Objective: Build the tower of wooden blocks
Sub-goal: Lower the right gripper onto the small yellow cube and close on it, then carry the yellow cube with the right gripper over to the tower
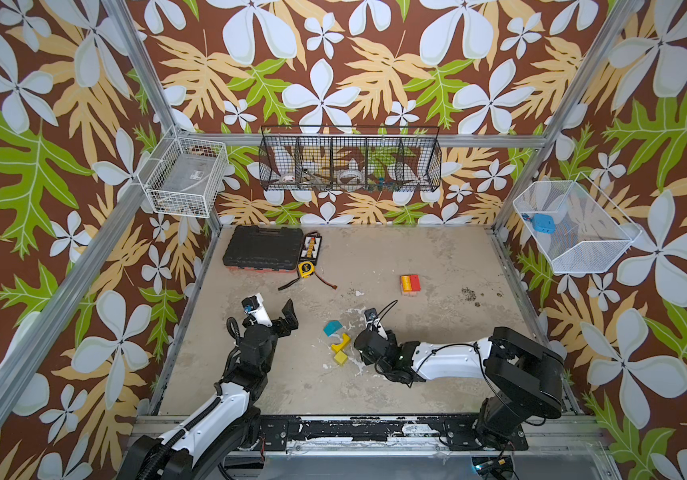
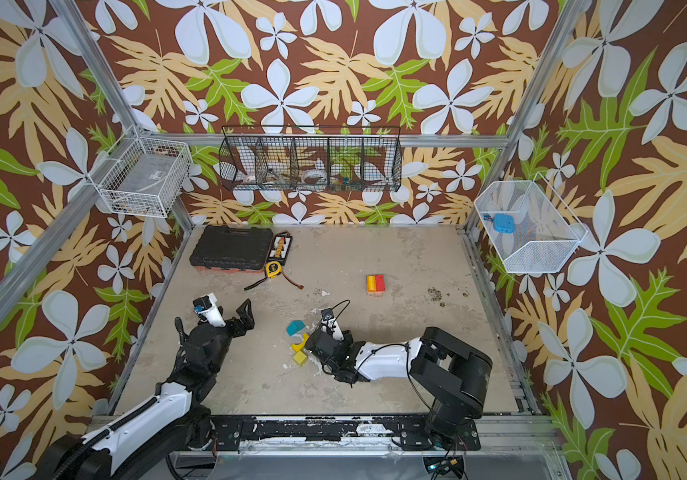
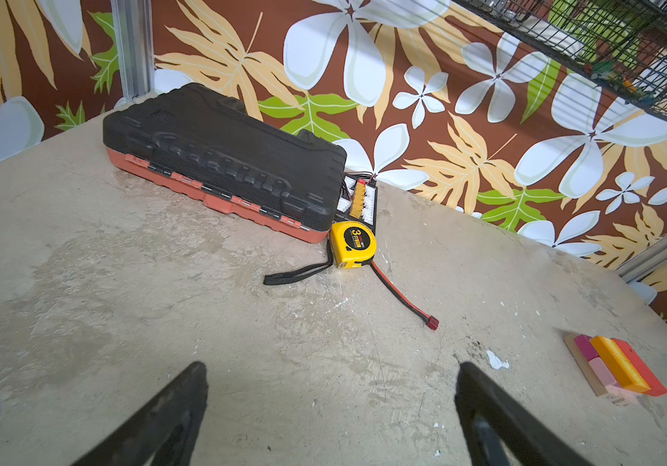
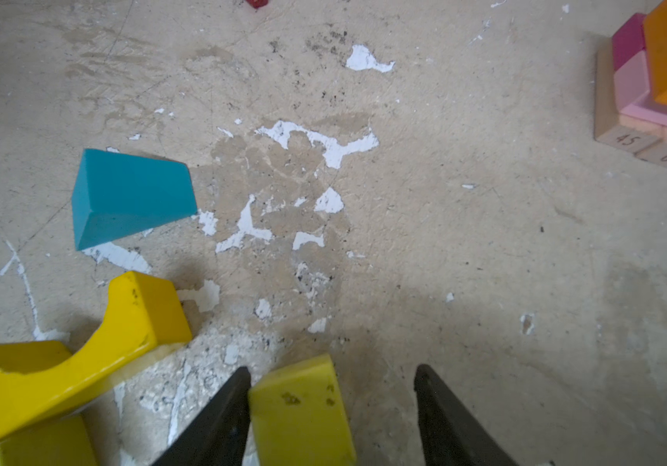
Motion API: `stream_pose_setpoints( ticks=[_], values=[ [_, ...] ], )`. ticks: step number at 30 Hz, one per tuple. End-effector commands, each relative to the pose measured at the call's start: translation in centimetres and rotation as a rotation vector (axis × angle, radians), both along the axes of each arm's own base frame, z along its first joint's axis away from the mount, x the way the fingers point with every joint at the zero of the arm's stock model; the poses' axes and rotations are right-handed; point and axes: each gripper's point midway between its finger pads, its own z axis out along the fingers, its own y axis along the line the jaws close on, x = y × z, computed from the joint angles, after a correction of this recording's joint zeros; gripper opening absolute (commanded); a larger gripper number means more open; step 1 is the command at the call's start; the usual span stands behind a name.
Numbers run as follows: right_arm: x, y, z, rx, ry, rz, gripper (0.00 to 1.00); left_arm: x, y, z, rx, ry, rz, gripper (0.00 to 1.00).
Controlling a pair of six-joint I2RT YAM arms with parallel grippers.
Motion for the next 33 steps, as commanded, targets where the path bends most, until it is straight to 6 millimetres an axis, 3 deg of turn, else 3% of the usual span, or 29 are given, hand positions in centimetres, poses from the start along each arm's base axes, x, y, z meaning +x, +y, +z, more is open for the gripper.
stream_pose_setpoints(
  ticks=[1,7,13,20,26,33],
  values=[
    [0.2,-1.0,0.0,-0.013,-0.015,-0.031,0.65,0.2,-0.1,0.9,-0.006,-0.036,-0.005,0.96],
    [0.2,-1.1,-0.6,-0.005,0.004,-0.028,0.57,0.1,-0.1,0.9,-0.005,-0.036,-0.008,0.96],
    [-0.1,-1.3,-0.5,0.002,0.008,-0.022,0.39,0.1,-0.6,1.0,-0.002,-0.042,-0.035,0.98],
    [-0.2,-1.9,-0.1,0.009,0.004,-0.031,0.27,0.2,-0.9,1.0,-0.002,-0.042,-0.055,0.98],
    [1.2,-3.7,3.1,0.073,-0.048,-0.076,0.21,-0.1,-3.4,1.2,0.009,-0.061,-0.205,0.98],
    [5.6,-9.2,8.5,0.138,-0.136,-0.223,0.17,-0.3,-4.1,1.3,0.01,-0.071,-0.244,0.98]
  ],
)
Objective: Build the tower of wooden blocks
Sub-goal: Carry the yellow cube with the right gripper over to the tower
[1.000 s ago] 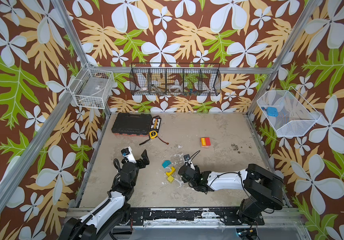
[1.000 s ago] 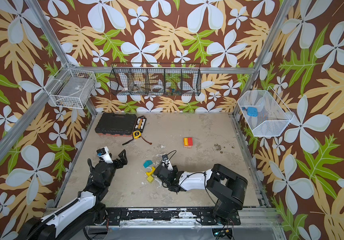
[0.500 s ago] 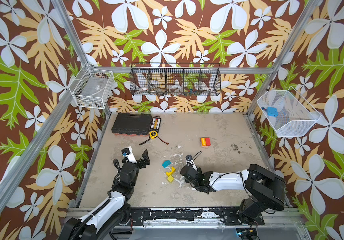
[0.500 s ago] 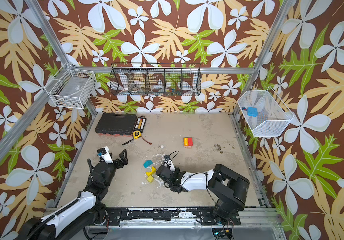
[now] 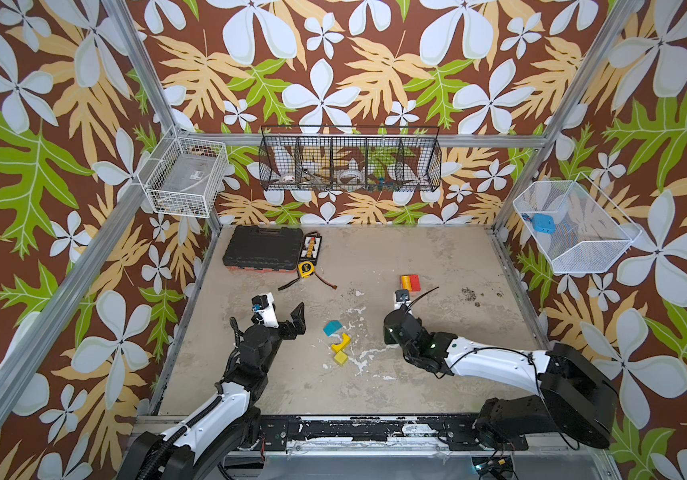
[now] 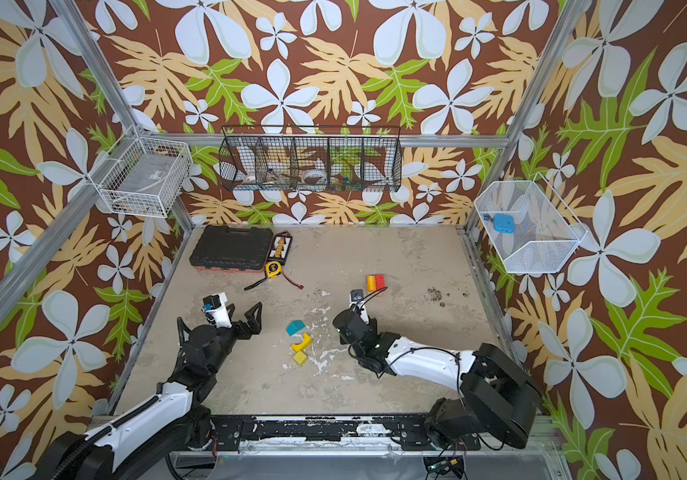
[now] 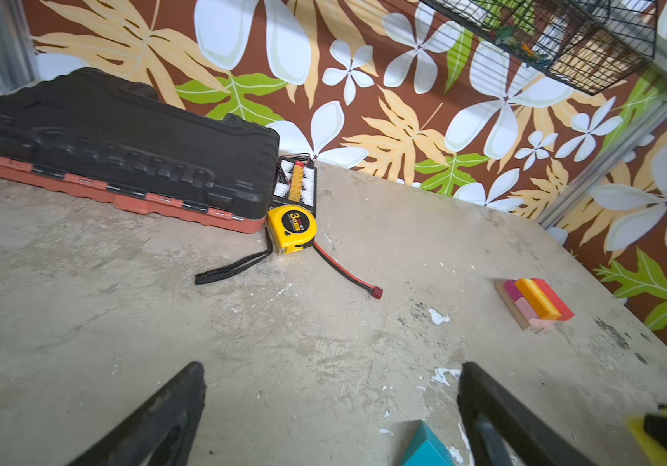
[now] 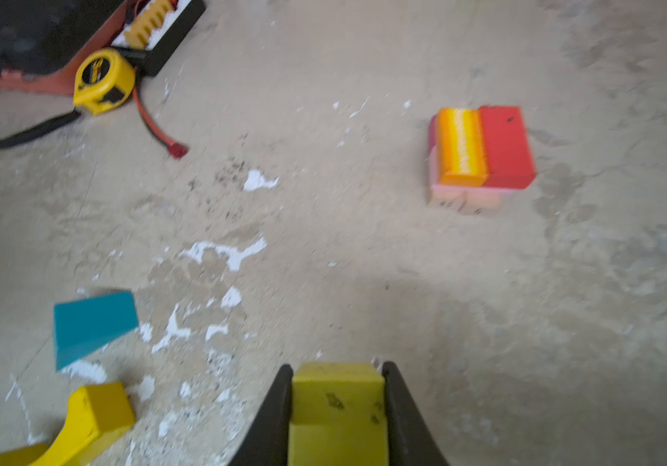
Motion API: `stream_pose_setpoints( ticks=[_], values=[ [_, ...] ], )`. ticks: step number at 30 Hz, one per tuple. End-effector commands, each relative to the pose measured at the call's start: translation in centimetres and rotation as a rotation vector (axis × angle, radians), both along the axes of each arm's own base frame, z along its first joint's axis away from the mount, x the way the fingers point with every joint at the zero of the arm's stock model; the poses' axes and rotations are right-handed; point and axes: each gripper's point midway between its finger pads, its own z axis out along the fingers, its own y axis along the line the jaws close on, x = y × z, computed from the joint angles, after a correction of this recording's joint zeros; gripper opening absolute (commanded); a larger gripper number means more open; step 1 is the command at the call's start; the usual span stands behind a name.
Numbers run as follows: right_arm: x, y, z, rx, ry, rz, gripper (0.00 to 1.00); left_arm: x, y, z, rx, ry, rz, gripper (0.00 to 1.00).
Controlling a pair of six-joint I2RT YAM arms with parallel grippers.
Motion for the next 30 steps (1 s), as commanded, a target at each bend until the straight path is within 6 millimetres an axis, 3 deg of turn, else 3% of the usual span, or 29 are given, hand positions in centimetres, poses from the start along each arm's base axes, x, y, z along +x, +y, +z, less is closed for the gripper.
stream_pose_setpoints(
  ticks=[1,9,12,16,21,30],
  values=[
    [1.7,-2.4,2.0,0.006,-0.028,-0.042,0.16,0.0,-0.5,0.9,-0.002,-0.044,-0.031,0.98],
    [7.3,-9.5,6.0,-0.002,-0.06,-0.146,0.1,0.0,-0.4,1.0,0.001,-0.046,-0.025,0.98],
    [9.1,-11.0,5.8,0.02,-0.059,-0.128,0.1,0.2,-0.3,1.0,0.003,-0.046,-0.019,0.98],
    [10.7,-12.3,4.0,0.015,-0.017,-0.116,0.06,0.4,-0.4,0.9,0.008,-0.039,-0.017,0.98],
    [11.7,-12.1,2.3,0.008,0.007,-0.099,0.04,0.6,-0.3,0.8,0.01,-0.031,-0.012,0.97],
    [12.5,-11.3,1.8,0.018,0.016,-0.064,0.05,0.6,-0.5,0.7,0.012,-0.027,-0.018,0.97]
  ],
)
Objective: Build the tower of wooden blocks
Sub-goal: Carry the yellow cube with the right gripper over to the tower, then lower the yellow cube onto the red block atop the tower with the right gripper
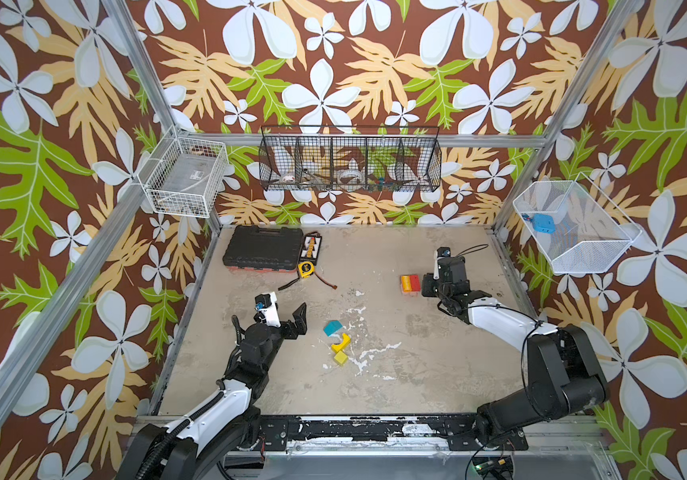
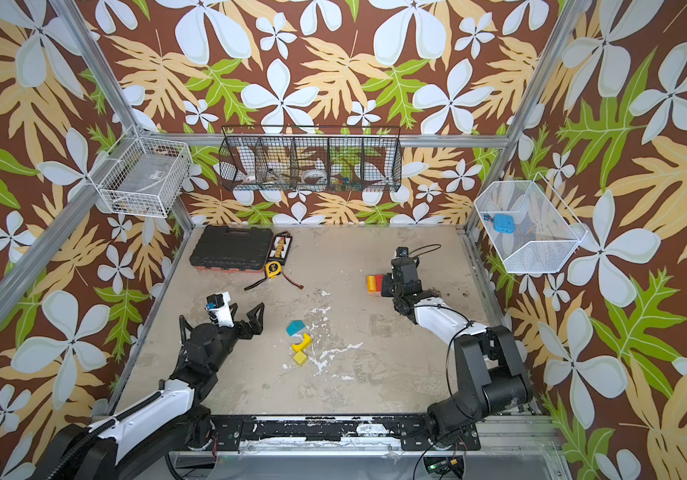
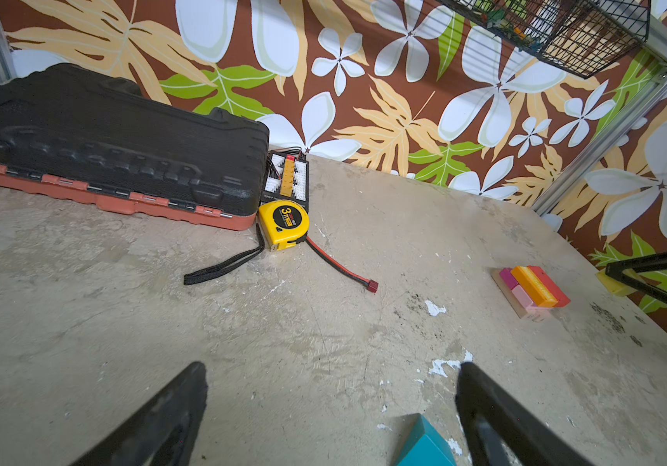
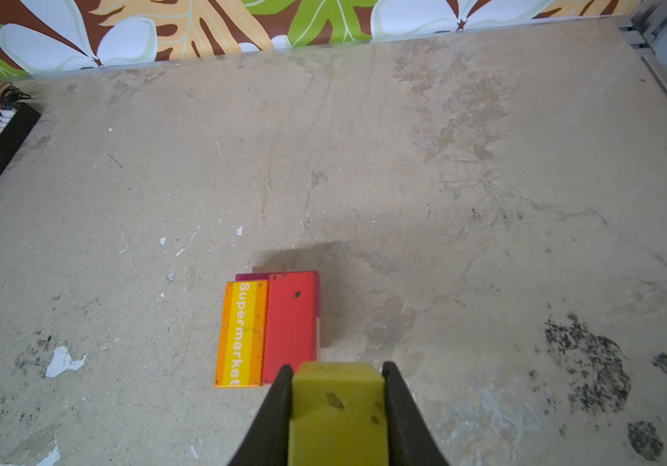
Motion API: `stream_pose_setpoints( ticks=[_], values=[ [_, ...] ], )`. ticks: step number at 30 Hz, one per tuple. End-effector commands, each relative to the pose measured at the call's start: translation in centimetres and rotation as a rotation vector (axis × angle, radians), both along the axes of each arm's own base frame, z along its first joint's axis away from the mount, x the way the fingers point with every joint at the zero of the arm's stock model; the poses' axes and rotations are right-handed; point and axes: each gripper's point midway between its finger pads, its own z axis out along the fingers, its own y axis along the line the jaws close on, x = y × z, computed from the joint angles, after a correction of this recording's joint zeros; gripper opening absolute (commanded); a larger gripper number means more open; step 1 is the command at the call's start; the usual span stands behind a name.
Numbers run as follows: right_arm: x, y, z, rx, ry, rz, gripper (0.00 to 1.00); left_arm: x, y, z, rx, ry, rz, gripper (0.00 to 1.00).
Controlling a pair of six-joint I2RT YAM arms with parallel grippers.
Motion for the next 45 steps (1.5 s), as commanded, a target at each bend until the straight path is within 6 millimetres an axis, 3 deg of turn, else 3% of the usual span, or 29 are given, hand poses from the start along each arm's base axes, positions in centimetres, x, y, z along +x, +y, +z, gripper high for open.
stream_pose_setpoints(
  ticks=[1,9,17,20,45],
  values=[
    [0.7,0.6,0.7,0.009,-0.028,0.027,0.05,0.3,0.0,1.1,-0.01,-0.036,0.003,0.97],
    [1.1,1.1,0.5,0.014,-0.009,0.048,0.07,0.6,-2.1,0.7,0.009,-0.013,-0.106,0.97],
    [1.6,1.7,-0.2,0.019,0.018,0.068,0.07,-1.1,-8.2,0.7,0.114,-0.049,-0.358,1.0],
    [1.8,1.8,-0.6,0.015,0.03,0.07,0.07,-1.3,-9.6,0.5,0.108,-0.038,-0.436,1.0],
    [3.1,1.9,-2.9,-0.024,0.107,0.062,0.08,-0.4,-9.7,-0.4,0.124,0.009,-0.421,1.0]
  ],
)
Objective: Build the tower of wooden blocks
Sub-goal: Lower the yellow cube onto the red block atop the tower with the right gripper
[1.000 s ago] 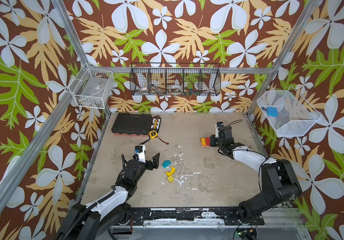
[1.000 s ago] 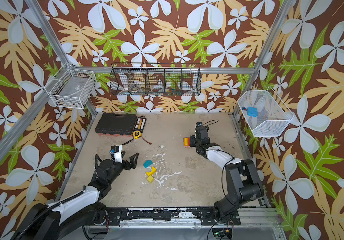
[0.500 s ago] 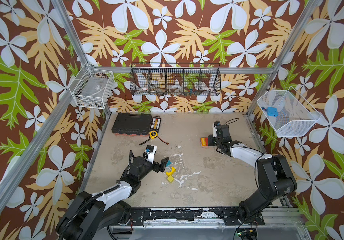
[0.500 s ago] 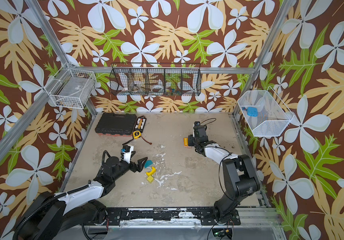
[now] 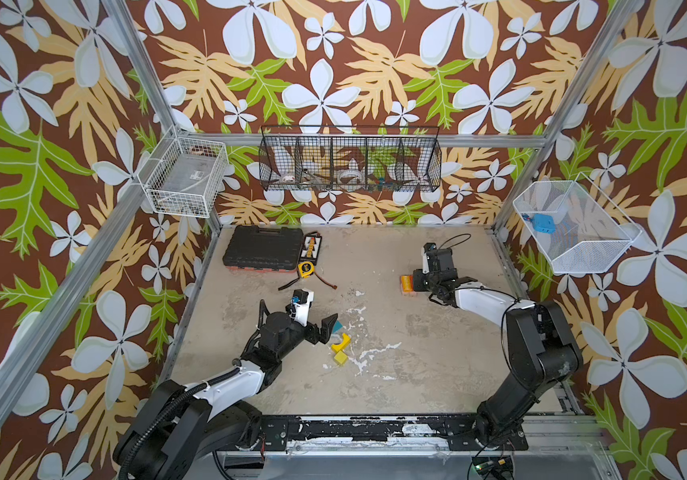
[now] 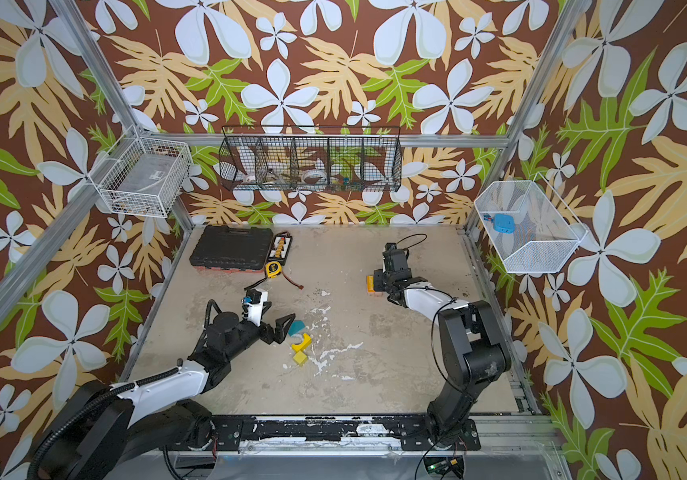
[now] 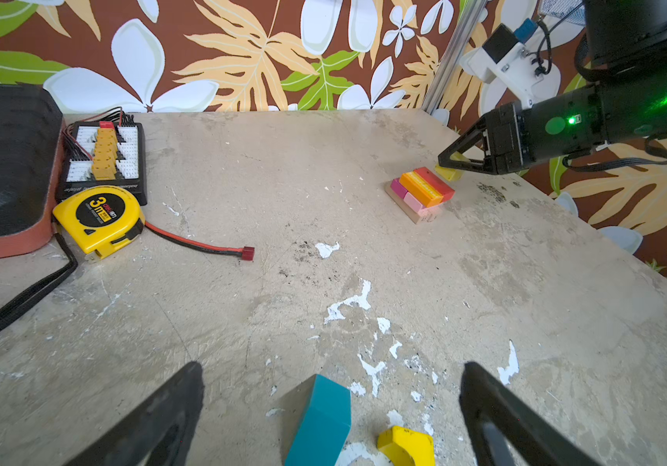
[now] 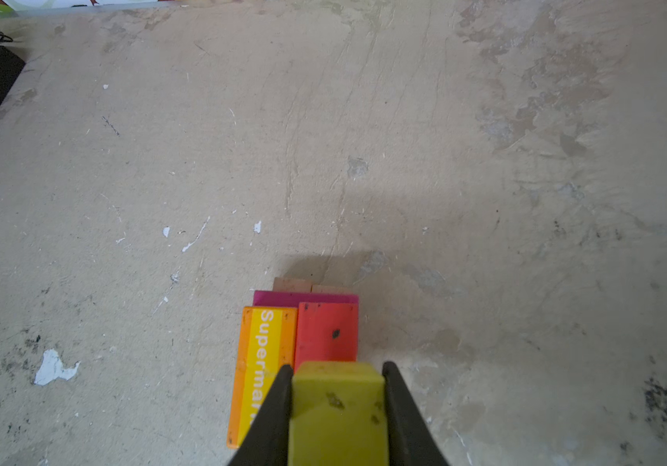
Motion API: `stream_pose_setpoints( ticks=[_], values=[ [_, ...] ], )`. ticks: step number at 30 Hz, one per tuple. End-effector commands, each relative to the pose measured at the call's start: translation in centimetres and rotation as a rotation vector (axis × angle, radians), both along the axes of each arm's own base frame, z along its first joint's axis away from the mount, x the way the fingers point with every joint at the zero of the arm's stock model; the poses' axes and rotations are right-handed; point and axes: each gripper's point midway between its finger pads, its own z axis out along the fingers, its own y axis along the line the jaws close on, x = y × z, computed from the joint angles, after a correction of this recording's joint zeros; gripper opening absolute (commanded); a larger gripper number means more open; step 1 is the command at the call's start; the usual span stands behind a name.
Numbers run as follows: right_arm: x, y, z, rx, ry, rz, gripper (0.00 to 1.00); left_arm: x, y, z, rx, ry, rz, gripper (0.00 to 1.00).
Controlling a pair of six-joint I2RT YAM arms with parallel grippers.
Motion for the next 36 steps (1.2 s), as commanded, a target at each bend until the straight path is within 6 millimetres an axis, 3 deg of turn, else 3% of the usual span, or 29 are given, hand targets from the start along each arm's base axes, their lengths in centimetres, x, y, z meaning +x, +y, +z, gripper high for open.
stream_pose_setpoints(
  ticks=[1,27,33,36],
  values=[
    [0.2,-0.1,0.0,-0.014,0.003,-0.003,0.08,0.3,-0.2,0.6,-0.002,-0.024,-0.002,1.0],
    [0.4,0.3,-1.4,-0.073,0.04,-0.021,0.12,0.5,-0.2,0.3,0.007,-0.013,0.0,1.0],
    [0.3,0.3,-1.2,-0.067,0.037,-0.022,0.18,0.6,-0.2,0.3,0.007,-0.012,0.003,1.0],
    [0.3,0.4,-1.2,-0.067,0.036,-0.02,0.28,0.6,-0.2,0.3,0.007,-0.012,0.002,1.0]
  ],
)
